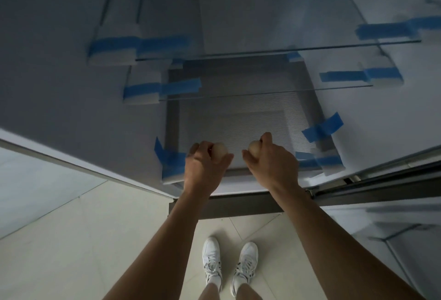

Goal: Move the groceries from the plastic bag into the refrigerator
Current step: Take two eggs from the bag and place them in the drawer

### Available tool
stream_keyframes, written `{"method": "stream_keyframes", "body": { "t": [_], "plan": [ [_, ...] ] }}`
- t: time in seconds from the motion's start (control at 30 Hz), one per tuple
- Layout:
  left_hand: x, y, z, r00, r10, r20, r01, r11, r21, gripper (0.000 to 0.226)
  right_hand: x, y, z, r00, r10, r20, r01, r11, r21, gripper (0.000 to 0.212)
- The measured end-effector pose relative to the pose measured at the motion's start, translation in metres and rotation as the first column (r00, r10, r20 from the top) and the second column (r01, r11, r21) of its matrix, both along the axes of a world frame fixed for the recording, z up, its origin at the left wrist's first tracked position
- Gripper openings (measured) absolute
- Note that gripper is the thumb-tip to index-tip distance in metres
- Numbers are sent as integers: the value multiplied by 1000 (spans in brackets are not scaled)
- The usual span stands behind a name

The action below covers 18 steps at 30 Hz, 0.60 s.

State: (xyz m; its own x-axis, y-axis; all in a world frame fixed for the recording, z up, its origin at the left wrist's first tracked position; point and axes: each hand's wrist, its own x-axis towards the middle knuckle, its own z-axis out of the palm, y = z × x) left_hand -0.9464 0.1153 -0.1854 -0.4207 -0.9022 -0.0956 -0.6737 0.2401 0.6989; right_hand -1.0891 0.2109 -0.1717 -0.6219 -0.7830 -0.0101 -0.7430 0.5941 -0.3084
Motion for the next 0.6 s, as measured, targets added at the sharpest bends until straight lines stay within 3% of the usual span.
{"method": "stream_keyframes", "body": {
  "t": [0.6],
  "plan": [
    [-4,11,-6,998,56,3,-55,994,-98,55,4,-1,-13,997,-42,-60,39,998,-47,59]
  ]
}}
